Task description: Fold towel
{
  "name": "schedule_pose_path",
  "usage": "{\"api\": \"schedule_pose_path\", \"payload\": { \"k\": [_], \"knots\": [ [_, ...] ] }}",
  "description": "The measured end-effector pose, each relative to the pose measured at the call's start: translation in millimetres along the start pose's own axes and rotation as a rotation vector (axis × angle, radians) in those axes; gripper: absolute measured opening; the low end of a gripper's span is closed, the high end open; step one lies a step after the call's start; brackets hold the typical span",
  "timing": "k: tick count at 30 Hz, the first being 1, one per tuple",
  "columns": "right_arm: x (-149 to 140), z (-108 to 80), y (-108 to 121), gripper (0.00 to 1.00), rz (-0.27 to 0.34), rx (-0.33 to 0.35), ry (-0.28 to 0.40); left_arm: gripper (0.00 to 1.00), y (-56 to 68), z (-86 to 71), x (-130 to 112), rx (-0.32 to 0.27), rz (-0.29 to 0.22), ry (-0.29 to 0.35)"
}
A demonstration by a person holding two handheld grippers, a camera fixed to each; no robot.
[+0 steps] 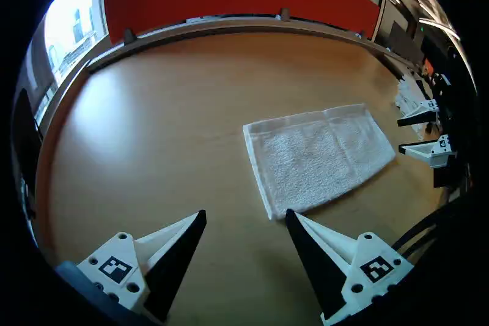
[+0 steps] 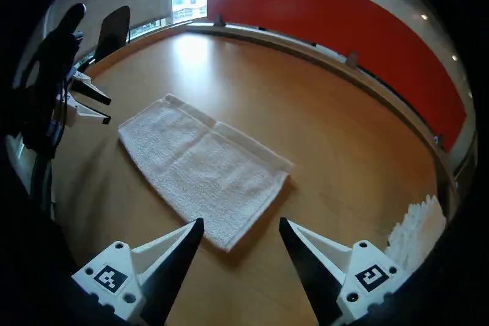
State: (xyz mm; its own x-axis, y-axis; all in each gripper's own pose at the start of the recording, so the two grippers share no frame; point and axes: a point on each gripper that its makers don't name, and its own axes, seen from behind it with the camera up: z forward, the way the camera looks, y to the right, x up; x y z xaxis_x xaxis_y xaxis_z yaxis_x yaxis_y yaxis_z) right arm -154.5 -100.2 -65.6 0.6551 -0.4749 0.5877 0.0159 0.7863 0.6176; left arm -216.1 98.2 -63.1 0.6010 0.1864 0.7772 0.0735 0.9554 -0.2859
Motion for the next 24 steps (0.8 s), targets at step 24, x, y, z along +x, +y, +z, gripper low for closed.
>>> {"api": "schedule_pose_path", "payload": {
  "k": [24],
  "knots": [
    [-11,4.0,-9,0.94,-0.1,0.085,-0.049,0.96,-8.1,-29.6,-19,0.063,-0.086,0.078]
  ]
}}
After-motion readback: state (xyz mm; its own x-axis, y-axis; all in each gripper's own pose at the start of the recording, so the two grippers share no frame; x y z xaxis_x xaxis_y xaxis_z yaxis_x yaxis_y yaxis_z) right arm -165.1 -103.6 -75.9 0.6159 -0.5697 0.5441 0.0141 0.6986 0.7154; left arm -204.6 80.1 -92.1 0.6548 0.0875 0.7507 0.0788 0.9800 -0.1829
